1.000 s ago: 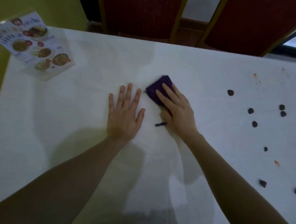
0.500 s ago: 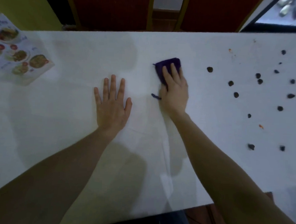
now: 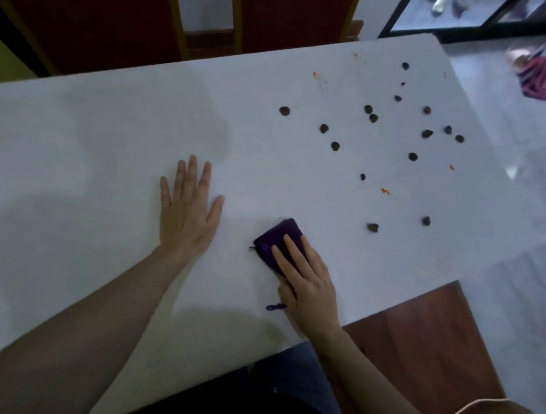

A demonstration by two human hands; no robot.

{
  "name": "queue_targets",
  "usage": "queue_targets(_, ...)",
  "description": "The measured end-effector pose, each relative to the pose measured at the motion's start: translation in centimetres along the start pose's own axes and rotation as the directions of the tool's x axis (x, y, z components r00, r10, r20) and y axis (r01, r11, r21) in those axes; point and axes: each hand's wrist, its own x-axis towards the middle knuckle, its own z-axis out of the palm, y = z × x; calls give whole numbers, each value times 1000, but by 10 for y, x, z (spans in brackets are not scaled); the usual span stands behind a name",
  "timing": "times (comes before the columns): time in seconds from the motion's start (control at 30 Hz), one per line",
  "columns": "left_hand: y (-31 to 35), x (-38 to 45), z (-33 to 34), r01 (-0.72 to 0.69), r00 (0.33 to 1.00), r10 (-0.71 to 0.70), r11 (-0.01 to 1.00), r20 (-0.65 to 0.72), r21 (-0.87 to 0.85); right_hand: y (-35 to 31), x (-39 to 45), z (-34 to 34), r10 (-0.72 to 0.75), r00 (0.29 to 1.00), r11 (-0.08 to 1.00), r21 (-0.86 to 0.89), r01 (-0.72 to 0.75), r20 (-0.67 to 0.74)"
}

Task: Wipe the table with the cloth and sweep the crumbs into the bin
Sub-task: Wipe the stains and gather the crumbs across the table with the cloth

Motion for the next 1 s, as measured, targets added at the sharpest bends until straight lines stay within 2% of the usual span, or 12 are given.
queue_targets(0.17,89,-1,34,-88,995,89,996,37,-22,83,-40,-39,34,999,998,-49,-35,-16)
queue_targets(0.3,139,13,50,-52,998,52,999,24,-9,158,-56,-70,131,991,990,-54,-133,-37)
queue_targets(0.5,156,21,63,12,999,-9,994,-32,110,248,-27,-102,352,932,934,-28,-355,-90)
queue_targets(0.67,157,22,65,9,999,-4,993,-46,117,270,45,-102,500,848,864,42,-501,-173)
queue_targets(0.8,157,20,66,18,999,-12,991,-44,132,248,87,-85,430,893,903,72,-424,-135)
queue_targets(0.9,158,20,66,19,999,-14,992,-42,125,217,86,-71,265,958,963,77,-258,-107)
queue_targets(1.0,159,20,66,22,999,-16,990,-47,139,205,57,-69,115,993,992,50,-114,-21)
